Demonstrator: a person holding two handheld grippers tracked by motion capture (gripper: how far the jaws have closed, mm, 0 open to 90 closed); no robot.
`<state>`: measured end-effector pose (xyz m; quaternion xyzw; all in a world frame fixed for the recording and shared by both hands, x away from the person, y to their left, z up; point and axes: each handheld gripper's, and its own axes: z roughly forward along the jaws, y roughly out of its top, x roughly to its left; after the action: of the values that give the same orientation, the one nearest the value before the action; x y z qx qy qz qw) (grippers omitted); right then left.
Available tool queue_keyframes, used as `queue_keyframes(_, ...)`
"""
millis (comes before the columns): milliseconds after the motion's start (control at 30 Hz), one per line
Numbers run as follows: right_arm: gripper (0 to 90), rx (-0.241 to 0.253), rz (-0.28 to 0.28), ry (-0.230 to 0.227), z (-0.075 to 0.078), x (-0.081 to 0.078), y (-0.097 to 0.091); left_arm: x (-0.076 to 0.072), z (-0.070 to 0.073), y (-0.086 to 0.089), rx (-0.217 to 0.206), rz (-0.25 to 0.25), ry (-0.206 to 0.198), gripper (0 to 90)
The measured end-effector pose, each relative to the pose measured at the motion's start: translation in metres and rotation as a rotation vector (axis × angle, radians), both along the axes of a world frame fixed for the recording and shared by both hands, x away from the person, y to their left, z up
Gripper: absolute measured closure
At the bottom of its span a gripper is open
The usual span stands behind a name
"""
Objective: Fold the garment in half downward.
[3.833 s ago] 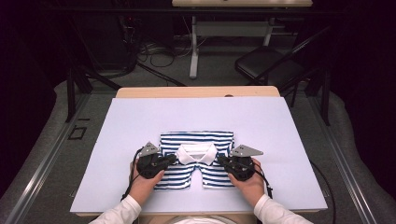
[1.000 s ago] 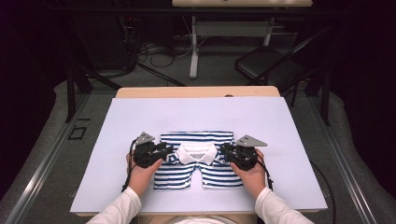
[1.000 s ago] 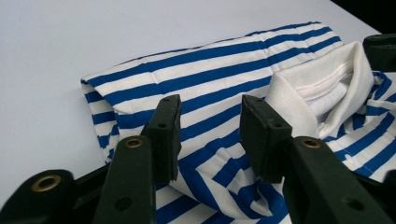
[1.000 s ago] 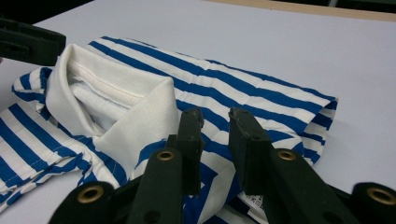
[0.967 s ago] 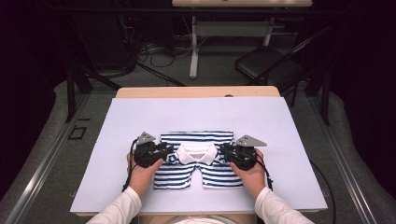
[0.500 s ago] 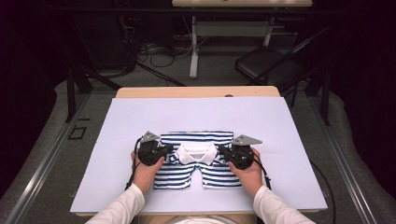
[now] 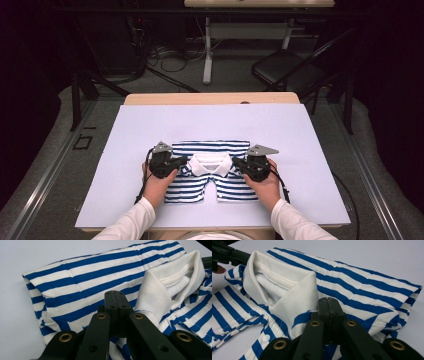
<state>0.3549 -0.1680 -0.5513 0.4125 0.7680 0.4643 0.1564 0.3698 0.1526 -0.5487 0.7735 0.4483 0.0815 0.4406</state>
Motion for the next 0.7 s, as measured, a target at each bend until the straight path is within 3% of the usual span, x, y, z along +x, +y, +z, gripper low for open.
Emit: queue_keyframes(700,90.0,-0.004,0.027,0.001,0.0027,-0.0065,0.0000,-0.0068,0.0018,-0.0019,0.008,-0.039,0.008,90.0)
